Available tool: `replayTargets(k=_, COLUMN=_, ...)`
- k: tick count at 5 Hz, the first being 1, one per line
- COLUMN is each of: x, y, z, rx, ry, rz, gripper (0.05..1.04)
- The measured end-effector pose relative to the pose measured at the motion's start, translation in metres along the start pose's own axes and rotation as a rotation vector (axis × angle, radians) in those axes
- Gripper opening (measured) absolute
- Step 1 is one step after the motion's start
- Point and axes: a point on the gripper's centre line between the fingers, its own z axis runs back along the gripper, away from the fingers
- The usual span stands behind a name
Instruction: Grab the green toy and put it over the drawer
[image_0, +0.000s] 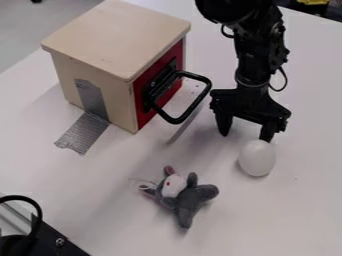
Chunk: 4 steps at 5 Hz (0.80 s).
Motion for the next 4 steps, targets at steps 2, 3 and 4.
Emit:
replayTargets(k=2, x=-0.002, y=-0.001, z=0.005, rx=-0.033, ry=-0.012, rz=-0.038, gripper=1.000)
replayTargets(k=3, x=0.001, y=0.005, z=0.013, rx=-0.016, ry=0.019, rz=-0.055, gripper=1.000)
replayTargets(k=4, x=0.021, y=0.006, z=0.030, rx=-0.015, ry=-0.013, rz=-0.091, gripper=1.000)
